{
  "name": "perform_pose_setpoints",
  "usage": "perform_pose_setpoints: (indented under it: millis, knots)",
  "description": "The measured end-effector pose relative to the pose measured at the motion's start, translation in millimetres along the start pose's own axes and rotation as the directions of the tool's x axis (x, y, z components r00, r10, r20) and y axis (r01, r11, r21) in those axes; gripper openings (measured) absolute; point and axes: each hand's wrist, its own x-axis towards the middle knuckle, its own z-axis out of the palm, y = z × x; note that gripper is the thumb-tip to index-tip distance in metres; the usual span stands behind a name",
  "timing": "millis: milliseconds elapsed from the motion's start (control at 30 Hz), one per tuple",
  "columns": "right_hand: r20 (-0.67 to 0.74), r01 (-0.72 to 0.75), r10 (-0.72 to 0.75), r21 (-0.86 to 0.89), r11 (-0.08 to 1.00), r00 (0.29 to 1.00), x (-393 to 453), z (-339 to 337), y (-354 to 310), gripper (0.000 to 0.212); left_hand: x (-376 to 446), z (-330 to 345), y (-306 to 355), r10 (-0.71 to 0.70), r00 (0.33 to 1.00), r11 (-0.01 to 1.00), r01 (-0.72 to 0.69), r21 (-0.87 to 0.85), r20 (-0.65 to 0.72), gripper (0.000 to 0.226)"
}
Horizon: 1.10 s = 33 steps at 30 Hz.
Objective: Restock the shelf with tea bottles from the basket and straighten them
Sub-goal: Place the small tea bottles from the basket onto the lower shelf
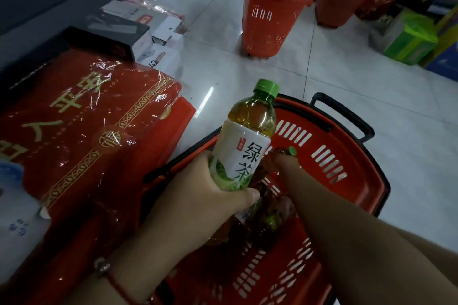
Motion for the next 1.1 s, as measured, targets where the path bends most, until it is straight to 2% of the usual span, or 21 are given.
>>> perform_pose_setpoints:
  millis: [100, 200, 367, 500, 567, 700, 833, 900, 933, 1000, 1100]
  knots:
    - [-0.151, 0.078, -0.116, -0.236, 0.969, 0.982, 2, 4, 9, 0.027, 6, -3, -3, -0.020, 1.000, 1.000, 0.021, -0.020, 0.014, 0.047]
    - [-0.164, 0.239, -0.295, -0.292, 0.926, 0.941, -18, 1, 16, 0.036, 10, -9, -3, -0.031, 0.999, 0.999, 0.032, -0.042, 0.036, 0.044]
    - [0.061, 0.452, -0.456, -0.290, 0.843, 0.888, -94, -18, -7, 0.023, -2, -18, 8, -0.012, 0.994, 0.995, 0.023, -0.099, 0.110, 0.038]
    - [0.284, 0.564, -0.504, -0.198, 0.801, 0.816, -169, -40, -31, 0.031, -29, -26, 15, 0.014, 0.989, 0.989, 0.008, -0.145, 0.148, 0.037]
    - [0.382, 0.591, -0.511, -0.125, 0.797, 0.770, -207, -50, -43, 0.043, -46, -35, 16, 0.019, 0.979, 0.984, 0.018, -0.178, 0.202, 0.039]
    - [0.450, 0.500, -0.515, 0.162, 0.851, 0.730, -280, -46, -52, 0.056, -90, -52, 24, 0.040, 0.944, 0.961, 0.054, -0.271, 0.328, 0.042]
    - [0.442, 0.270, -0.389, 0.309, 0.912, 0.808, -347, -12, -35, 0.062, -141, -60, 30, 0.065, 0.946, 0.908, 0.076, -0.413, 0.317, 0.038]
    - [0.428, 0.182, -0.307, 0.309, 0.933, 0.850, -368, 8, -26, 0.063, -162, -67, 29, 0.083, 0.952, 0.897, 0.058, -0.439, 0.294, 0.044]
    - [0.445, 0.169, -0.292, 0.295, 0.940, 0.847, -376, 16, -21, 0.066, -171, -73, 27, 0.086, 0.957, 0.892, 0.050, -0.449, 0.276, 0.047]
    - [0.527, 0.168, -0.281, 0.251, 0.953, 0.802, -391, 29, -11, 0.065, -185, -86, 20, 0.063, 0.974, 0.884, 0.047, -0.465, 0.219, 0.052]
    - [0.632, 0.247, -0.312, 0.191, 0.950, 0.709, -406, 46, 2, 0.047, -202, -105, 7, 0.017, 0.991, 0.828, 0.060, -0.558, 0.130, 0.051]
